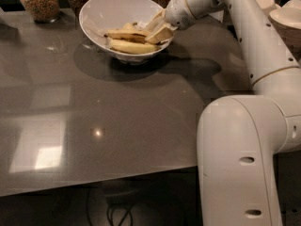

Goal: Pick banana from white bowl

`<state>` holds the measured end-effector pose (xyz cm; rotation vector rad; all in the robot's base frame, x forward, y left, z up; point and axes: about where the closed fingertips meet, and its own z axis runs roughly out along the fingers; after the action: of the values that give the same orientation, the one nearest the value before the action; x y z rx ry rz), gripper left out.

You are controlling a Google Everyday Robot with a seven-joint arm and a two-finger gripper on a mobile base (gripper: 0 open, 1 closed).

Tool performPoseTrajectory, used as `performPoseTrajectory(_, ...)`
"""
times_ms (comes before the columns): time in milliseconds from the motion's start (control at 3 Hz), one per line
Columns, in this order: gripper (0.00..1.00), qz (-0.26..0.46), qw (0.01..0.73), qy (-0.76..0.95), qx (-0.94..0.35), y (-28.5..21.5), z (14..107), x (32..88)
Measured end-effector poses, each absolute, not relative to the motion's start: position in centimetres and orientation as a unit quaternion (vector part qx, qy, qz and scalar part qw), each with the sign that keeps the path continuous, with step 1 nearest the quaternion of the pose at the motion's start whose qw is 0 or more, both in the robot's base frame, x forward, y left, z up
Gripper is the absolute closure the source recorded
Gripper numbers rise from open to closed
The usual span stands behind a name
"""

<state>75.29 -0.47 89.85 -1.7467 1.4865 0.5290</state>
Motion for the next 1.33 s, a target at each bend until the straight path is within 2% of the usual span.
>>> performPoseTrajectory(667, 1.0, 0.237, 0.43, 0.579, -0.651, -0.9, 94.4, 74.4)
performPoseTrajectory(1333, 1.0, 0.265, 0.48, 0.567, -0.615, -3.6, 98.9, 71.8)
